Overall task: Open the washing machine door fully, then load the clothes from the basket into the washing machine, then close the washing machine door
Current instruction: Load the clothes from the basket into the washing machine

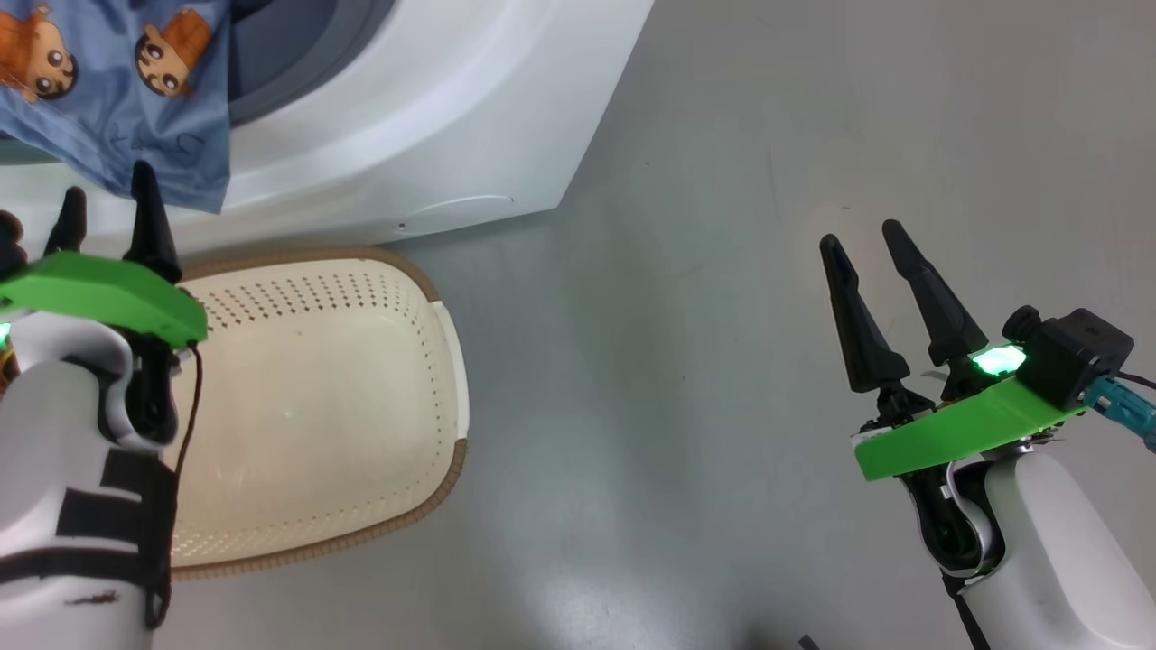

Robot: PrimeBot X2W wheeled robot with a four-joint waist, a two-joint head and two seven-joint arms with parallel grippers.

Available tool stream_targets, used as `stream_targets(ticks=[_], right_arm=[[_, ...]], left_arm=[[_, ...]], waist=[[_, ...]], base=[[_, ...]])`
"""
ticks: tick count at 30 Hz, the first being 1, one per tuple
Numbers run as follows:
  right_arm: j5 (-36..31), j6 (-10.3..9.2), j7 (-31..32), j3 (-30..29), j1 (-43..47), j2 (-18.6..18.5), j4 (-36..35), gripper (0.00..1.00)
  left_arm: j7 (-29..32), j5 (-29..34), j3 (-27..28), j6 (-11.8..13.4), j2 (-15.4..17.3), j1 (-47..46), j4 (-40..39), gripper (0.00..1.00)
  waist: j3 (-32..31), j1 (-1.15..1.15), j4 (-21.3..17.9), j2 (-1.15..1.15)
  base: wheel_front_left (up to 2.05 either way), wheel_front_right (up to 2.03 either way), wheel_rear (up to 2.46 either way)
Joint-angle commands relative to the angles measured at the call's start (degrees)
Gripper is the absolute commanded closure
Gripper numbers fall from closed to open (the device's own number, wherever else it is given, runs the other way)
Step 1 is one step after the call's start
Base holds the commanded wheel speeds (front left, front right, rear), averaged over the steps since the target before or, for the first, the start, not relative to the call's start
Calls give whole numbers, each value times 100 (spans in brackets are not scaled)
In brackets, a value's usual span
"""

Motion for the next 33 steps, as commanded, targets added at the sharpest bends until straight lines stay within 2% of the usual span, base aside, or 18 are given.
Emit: stream_targets(ticks=[1, 5, 6, 7, 9, 10, 24, 33], right_arm=[[21, 9, -68, 105, 4, -11, -132, 0], [20, 9, -68, 118, -13, -9, -128, 0], [19, 9, -68, 120, -11, -9, -126, 0], [17, 9, -68, 121, -8, -9, -124, 0], [16, 9, -68, 125, -2, -9, -114, 0], [15, 9, -68, 127, 2, -8, -108, 0], [23, 9, -68, 146, 42, 1, -92, 0], [66, 9, -68, 217, -104, 33, -110, 0]], left_arm=[[-77, -47, 92, -68, 223, -195, 42, 0], [-182, -51, -21, -136, 217, -431, 306, 0], [-207, -52, -54, -149, 203, -471, 351, 6], [-232, -60, -81, -162, 193, -502, 390, 26], [-284, -72, -135, -184, 199, -547, 456, 83], [-312, -80, -160, -194, 209, -562, 480, 100], [-495, 4, -440, -220, 285, -723, 169, 100], [246, 426, -808, 183, 498, -1766, 655, 100]], waist=[[39, 0, -18, 0], [63, 0, -32, 0], [61, 0, -32, 0], [58, 0, -30, 0], [48, 0, -27, 0], [40, 0, -26, 0], [-3, 0, 62, 0], [272, 0, -109, 0]], base=[[0, 0, 0], [0, 0, 0], [0, 0, 0], [0, 0, 0], [0, 0, 0], [0, 0, 0], [0, 0, 0], [0, 0, 0]])
